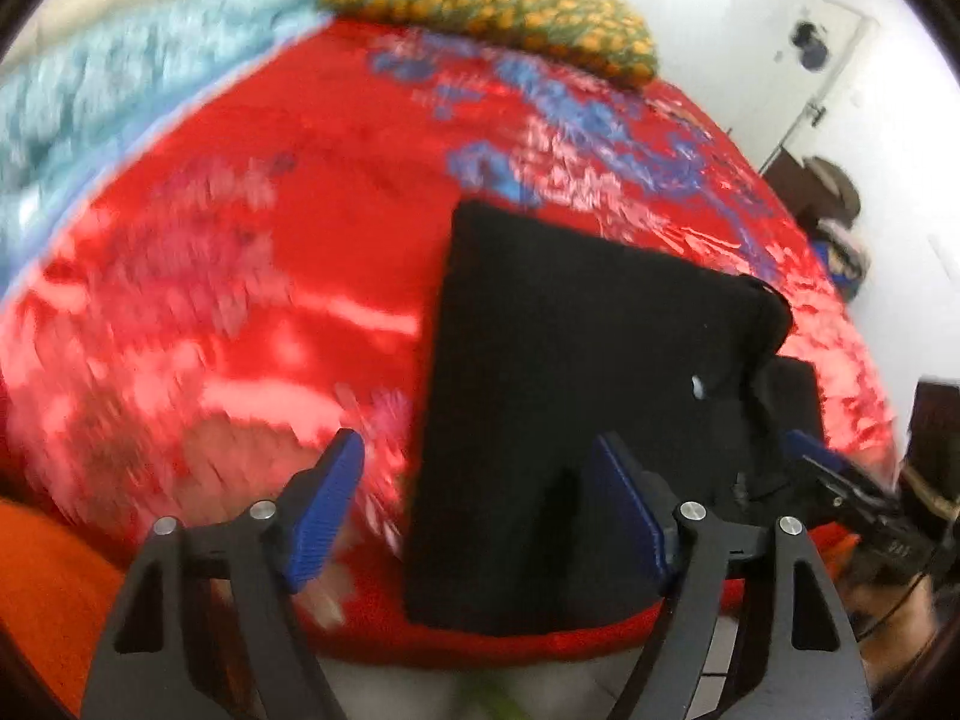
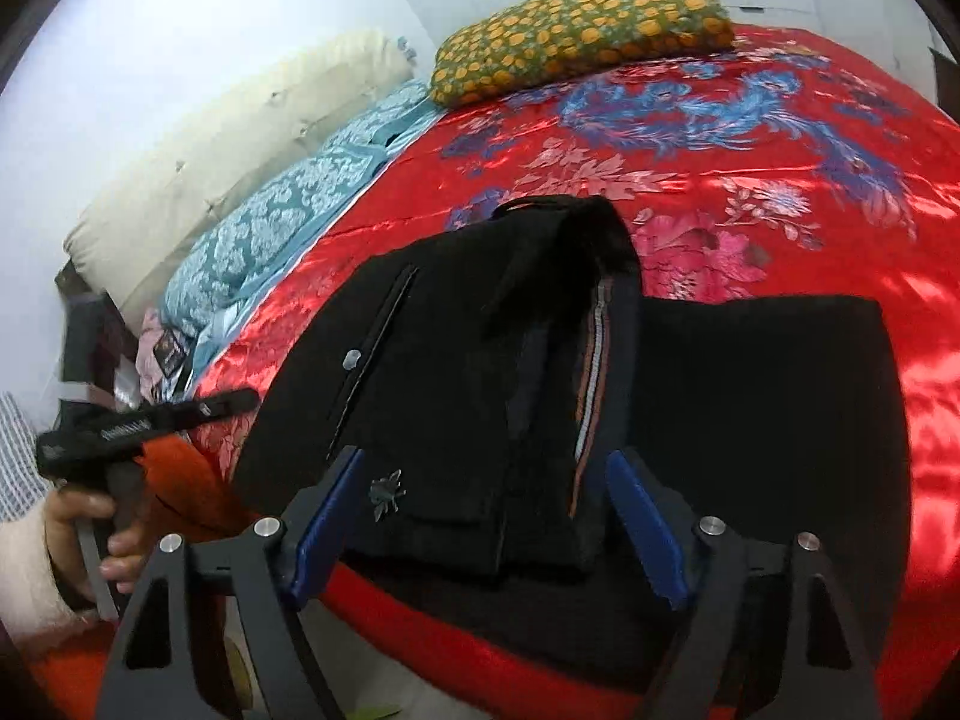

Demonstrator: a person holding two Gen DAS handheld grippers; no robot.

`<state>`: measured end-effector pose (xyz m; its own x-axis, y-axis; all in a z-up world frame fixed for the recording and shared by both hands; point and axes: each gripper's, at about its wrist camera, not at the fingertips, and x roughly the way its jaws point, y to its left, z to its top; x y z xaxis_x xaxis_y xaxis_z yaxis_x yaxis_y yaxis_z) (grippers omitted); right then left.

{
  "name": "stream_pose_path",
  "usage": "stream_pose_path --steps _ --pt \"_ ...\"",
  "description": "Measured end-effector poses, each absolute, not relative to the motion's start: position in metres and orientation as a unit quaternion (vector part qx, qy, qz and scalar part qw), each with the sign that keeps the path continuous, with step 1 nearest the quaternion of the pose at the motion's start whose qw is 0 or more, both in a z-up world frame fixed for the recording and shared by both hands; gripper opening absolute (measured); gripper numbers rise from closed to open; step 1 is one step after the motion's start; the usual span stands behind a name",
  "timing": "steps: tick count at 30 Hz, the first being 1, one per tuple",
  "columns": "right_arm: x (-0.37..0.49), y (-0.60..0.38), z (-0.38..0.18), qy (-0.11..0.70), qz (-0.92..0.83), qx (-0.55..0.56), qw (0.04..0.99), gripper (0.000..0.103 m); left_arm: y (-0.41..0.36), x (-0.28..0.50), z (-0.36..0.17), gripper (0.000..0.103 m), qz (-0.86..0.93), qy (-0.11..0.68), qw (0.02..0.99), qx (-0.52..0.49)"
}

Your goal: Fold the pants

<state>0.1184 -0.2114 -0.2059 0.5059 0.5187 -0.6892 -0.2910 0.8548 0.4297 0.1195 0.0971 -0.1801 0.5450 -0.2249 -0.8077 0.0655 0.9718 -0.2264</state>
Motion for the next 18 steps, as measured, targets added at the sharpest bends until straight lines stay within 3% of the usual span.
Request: stream_pose_path --steps 4,7,11,15,18 --pt "0.121 -0.206 -0.215 0.469 0.281 0.143 0.825 0.073 0.092 0.128 -0.183 0.082 -0.087 0.471 0.876 -0.061" --pt "0.117 -0.214 -0.206 0.450 0.323 0.181 0.813 0.072 0.094 0.132 -0.186 0.082 -0.093 0.470 0.874 -0.073" --pt "0.127 -0.220 -0.225 0.484 0.292 0.189 0.803 0.073 0.091 0.138 -0.189 0.082 -0.084 0.472 0.875 -0.072" --pt "0.129 -0.223 -0.237 0.480 0.312 0.206 0.794 0.078 0.094 0.138 -0.192 0.082 -0.078 0.473 0.874 -0.077" --pt "0.131 -0.221 -0.237 0.483 0.333 0.203 0.784 0.090 0.097 0.140 -0.193 0.082 -0.074 0.474 0.874 -0.078"
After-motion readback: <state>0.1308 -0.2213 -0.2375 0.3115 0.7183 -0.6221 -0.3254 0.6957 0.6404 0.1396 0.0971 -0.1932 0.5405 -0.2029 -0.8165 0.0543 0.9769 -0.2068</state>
